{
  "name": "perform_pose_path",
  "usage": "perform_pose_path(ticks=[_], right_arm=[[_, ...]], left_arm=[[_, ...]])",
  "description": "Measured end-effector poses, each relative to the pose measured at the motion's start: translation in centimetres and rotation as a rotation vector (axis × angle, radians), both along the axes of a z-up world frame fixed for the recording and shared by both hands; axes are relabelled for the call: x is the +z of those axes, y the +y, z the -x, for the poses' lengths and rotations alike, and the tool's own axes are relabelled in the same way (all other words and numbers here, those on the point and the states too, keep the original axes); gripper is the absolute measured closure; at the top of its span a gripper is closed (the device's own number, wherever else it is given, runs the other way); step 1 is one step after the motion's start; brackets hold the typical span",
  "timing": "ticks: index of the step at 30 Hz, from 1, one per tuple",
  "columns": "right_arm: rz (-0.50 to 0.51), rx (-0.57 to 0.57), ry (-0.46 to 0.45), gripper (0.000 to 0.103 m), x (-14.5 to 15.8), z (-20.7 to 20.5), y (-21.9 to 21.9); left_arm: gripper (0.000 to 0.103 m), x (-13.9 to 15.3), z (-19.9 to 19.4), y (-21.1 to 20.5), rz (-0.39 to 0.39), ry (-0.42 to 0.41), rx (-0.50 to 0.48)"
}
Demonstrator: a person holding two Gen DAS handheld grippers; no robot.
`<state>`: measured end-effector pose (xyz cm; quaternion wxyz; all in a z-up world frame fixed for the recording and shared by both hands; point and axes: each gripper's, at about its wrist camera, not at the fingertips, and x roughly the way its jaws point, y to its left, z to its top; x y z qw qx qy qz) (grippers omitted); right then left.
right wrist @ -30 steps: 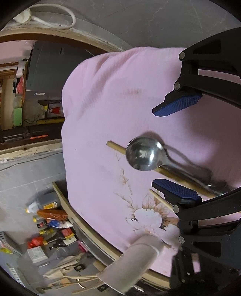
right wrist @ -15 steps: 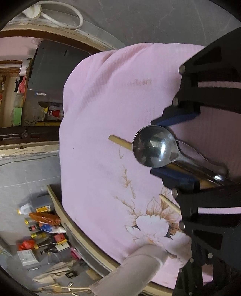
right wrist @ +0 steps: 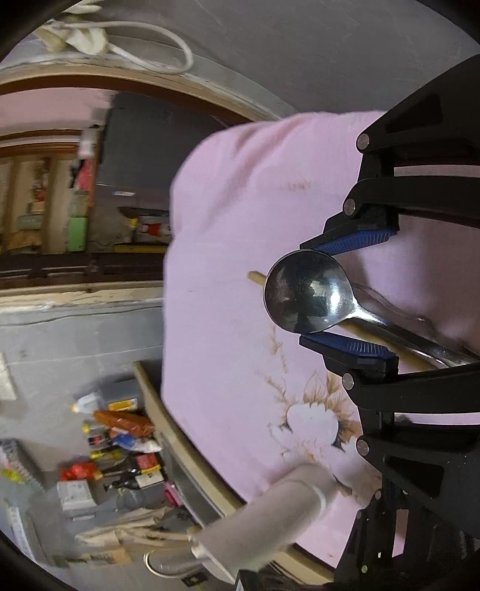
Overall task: Organize utensils
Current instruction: 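Lift and carry the chopstick and spoon over the white caddy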
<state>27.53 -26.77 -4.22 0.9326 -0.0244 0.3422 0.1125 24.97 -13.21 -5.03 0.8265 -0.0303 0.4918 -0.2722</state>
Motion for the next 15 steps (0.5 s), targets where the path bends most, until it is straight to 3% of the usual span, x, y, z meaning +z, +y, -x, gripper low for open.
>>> perform_pose_path(ticks=[3, 7, 11, 15], right_arm=[[0.020, 0.009, -0.093, 0.064, 0.9, 2.0, 0.5], [0.048, 0.012, -0.229, 0.064, 2.1, 4.7, 1.1], [0.075, 0.015, -0.341, 0.064, 2.8, 7.1, 1.7], [0.104, 0.023, -0.460, 0.064, 3.3, 9.5, 2.4]], left_arm=[[0.101, 0.9, 1.6, 0.6, 0.051, -0.077, 0.018], [0.101, 2.5, 4.5, 1.3, 0.101, -0.240, 0.028], [0.101, 4.5, 7.0, 3.0, 0.231, -0.402, 0.062], [0.101, 5.8, 8.3, 4.5, 0.296, -0.522, 0.126]])
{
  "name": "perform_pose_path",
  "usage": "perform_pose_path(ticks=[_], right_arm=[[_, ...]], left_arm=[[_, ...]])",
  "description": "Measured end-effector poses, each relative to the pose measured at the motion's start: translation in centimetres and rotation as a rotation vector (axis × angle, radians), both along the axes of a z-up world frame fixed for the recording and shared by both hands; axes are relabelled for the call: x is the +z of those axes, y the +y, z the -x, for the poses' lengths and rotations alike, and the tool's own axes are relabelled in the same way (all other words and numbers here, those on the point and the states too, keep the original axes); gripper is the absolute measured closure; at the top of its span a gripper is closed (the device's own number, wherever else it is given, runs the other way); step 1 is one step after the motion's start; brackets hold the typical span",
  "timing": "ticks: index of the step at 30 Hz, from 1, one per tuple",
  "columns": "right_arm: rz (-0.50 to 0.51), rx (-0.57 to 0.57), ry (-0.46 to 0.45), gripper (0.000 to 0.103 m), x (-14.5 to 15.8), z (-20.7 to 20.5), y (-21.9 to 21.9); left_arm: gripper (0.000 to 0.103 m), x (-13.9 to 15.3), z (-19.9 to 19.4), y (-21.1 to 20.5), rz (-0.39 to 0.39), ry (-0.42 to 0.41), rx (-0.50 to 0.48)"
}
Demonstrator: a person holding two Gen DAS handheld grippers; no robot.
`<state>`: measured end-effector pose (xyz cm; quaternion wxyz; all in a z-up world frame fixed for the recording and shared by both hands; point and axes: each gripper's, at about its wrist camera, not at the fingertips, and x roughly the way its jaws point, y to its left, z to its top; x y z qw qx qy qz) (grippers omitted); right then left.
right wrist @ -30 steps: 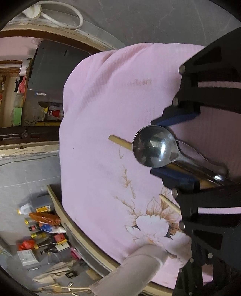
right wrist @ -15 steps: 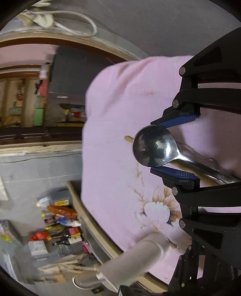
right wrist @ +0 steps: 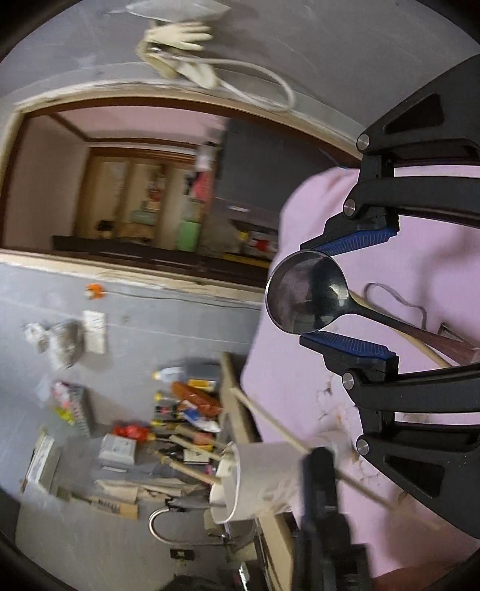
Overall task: Organize utensils
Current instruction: 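Lift and carry the chopstick and spoon over the white caddy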
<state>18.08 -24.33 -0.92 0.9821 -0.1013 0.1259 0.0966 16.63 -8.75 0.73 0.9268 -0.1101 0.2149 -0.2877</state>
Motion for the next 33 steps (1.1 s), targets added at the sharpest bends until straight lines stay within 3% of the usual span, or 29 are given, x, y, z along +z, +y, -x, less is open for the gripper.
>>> perform_pose_path(ticks=[3, 8, 11, 23, 28, 33], right_arm=[[0.000, 0.009, -0.075, 0.064, 0.5, 1.2, 0.5], [-0.025, 0.019, -0.164, 0.064, 1.9, 2.4, 1.2], [-0.040, 0.031, -0.183, 0.064, 2.8, 2.9, 1.5], [-0.085, 0.119, -0.256, 0.064, 7.0, 2.2, 5.2], [-0.122, 0.162, -0.275, 0.064, 8.6, 0.9, 7.7], [-0.172, 0.189, -0.294, 0.064, 9.8, -0.7, 10.1]], left_arm=[[0.101, 0.7, 0.5, 0.9, 0.024, -0.069, 0.054], [0.101, 1.2, 0.9, 2.3, 0.075, -0.099, 0.109], [0.101, 1.6, 1.4, 3.7, 0.104, -0.121, 0.128], [0.101, 7.2, 0.2, 9.4, 0.096, -0.324, 0.256], [0.101, 8.1, -1.4, 12.9, 0.104, -0.360, 0.326], [0.101, 8.2, -3.7, 16.6, 0.150, -0.340, 0.426]])
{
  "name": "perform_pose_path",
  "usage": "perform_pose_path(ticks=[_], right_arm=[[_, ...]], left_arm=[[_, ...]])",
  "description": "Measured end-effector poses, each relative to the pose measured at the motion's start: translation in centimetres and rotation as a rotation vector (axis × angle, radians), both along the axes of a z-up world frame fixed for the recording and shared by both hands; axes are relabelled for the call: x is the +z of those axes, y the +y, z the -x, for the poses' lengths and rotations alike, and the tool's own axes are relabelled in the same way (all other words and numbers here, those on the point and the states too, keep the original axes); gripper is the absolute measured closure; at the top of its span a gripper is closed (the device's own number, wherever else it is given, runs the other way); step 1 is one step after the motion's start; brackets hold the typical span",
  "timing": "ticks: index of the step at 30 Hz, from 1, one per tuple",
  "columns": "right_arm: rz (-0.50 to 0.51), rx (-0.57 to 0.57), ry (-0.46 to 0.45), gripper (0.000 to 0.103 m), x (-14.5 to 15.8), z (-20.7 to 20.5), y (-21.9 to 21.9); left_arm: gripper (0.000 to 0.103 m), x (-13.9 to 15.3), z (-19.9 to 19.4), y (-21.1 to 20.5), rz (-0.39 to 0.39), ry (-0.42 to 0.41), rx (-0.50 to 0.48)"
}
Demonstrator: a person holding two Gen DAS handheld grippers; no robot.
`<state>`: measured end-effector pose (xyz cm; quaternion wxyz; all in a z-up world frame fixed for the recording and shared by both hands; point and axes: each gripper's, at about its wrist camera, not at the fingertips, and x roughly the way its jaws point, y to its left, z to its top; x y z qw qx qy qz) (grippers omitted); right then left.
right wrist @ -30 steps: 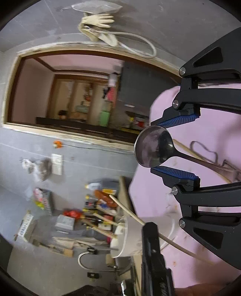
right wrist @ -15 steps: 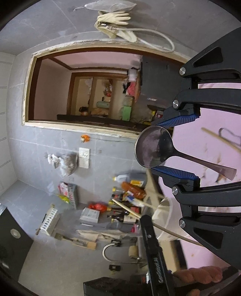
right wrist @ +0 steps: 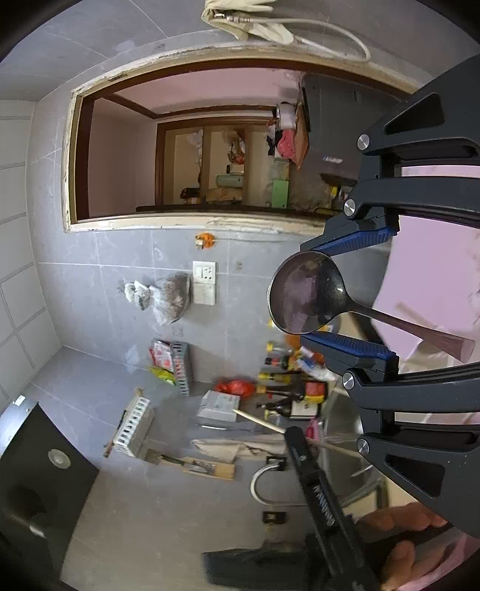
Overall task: Organize utensils
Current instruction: 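Lift and carry the chopstick and spoon over the white caddy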
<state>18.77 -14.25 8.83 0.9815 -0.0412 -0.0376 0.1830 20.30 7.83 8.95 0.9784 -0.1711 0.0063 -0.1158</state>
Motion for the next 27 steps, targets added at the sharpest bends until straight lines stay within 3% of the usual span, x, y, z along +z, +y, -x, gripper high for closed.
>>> perform_pose_path(ticks=[8, 20, 27], right_arm=[[0.006, -0.030, -0.032, 0.064, -0.7, -2.1, 3.2], [0.094, -0.058, -0.011, 0.064, -3.4, -3.9, 5.4], [0.085, -0.053, 0.039, 0.064, -4.7, -4.4, 5.4]], left_arm=[[0.101, -0.9, -2.9, 3.6, 0.076, -0.001, 0.112], [0.101, -3.7, -5.2, 2.8, 0.040, 0.030, 0.163], [0.101, -5.7, -5.7, 2.2, 0.032, 0.098, 0.150]])
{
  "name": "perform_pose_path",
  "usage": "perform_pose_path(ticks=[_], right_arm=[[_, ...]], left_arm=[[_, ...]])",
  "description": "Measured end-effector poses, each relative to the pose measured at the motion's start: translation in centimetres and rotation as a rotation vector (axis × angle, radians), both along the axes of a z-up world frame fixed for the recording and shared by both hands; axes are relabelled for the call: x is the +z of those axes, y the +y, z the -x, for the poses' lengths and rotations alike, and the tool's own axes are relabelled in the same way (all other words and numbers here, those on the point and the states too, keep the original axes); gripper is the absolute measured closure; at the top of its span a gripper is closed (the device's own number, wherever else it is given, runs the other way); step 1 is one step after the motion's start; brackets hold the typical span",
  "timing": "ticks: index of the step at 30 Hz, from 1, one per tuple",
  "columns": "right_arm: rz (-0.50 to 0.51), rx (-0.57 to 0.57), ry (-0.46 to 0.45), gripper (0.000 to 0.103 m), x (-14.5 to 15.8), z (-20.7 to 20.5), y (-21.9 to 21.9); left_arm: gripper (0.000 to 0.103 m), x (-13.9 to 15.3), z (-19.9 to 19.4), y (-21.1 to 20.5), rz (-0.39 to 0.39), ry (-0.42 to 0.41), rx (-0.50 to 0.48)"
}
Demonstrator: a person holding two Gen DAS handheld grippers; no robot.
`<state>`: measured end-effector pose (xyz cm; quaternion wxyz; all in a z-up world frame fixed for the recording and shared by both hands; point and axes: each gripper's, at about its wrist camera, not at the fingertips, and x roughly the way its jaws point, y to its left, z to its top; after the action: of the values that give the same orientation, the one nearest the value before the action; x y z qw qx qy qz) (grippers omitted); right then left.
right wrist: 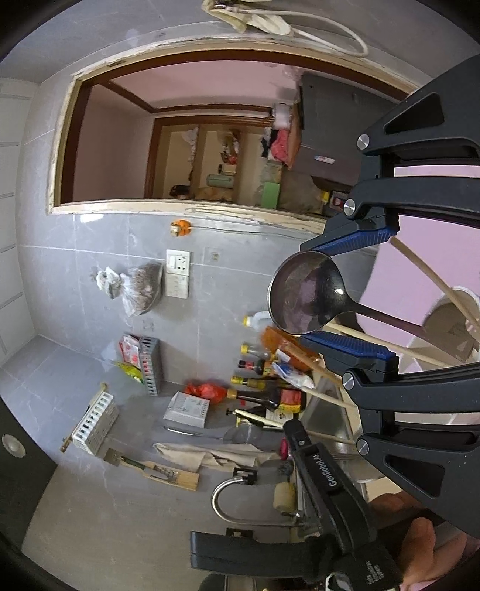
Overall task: Organize utensils
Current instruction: 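Lift and carry the chopstick and spoon over the white caddy, then open both tools to drop the chopstick and spoon into the caddy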
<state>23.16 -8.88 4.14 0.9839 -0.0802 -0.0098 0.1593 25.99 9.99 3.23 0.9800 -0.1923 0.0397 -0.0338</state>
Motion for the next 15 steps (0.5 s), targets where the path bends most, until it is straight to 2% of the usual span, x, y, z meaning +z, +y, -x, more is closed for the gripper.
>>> perform_pose_path(ticks=[9, 15], right_arm=[[-0.022, 0.020, 0.076, 0.063, -1.1, -0.8, -0.5], [-0.022, 0.036, 0.091, 0.063, -1.2, -0.7, -0.5]], left_arm=[[0.101, -1.6, 0.4, -1.7, -0.048, 0.069, -0.045], [0.099, -2.0, 0.7, -1.7, -0.030, 0.114, -0.095]])
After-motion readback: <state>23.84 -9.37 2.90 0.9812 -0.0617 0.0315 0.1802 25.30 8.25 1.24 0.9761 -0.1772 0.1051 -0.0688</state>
